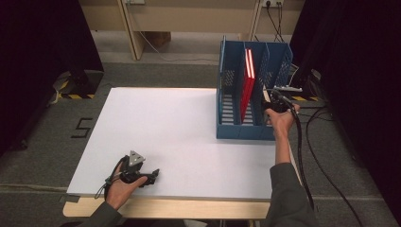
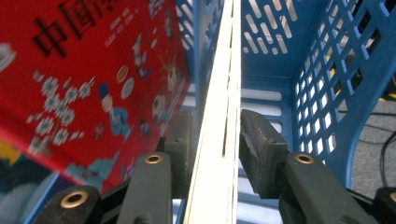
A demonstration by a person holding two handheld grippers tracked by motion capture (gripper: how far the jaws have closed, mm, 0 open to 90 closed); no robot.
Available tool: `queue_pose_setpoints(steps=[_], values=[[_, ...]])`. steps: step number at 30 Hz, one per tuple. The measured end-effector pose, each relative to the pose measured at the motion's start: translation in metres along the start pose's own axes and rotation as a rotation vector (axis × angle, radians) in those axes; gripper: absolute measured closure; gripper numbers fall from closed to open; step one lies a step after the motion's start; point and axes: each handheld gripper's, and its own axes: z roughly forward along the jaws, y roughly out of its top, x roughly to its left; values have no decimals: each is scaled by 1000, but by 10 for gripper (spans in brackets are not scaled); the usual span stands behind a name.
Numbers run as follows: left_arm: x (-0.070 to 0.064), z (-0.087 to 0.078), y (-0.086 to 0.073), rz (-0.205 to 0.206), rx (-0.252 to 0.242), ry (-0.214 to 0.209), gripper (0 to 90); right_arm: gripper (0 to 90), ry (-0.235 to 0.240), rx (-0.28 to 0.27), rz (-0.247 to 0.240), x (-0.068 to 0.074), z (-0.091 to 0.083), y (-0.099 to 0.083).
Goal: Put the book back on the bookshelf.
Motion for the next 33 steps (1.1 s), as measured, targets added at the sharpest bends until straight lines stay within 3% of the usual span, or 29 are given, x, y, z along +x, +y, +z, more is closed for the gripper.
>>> queue_pose_setpoints(steps=[7, 12, 33], values=[[0, 0, 0, 0, 0, 0, 140, 637, 43, -4, -35, -1, -19, -11], [0, 0, 0, -1, 0, 0, 139, 654, 44, -9, -56, -1, -23, -15], [0, 0, 0, 0, 1, 0, 138, 675, -16, -10, -1, 4, 5, 3]])
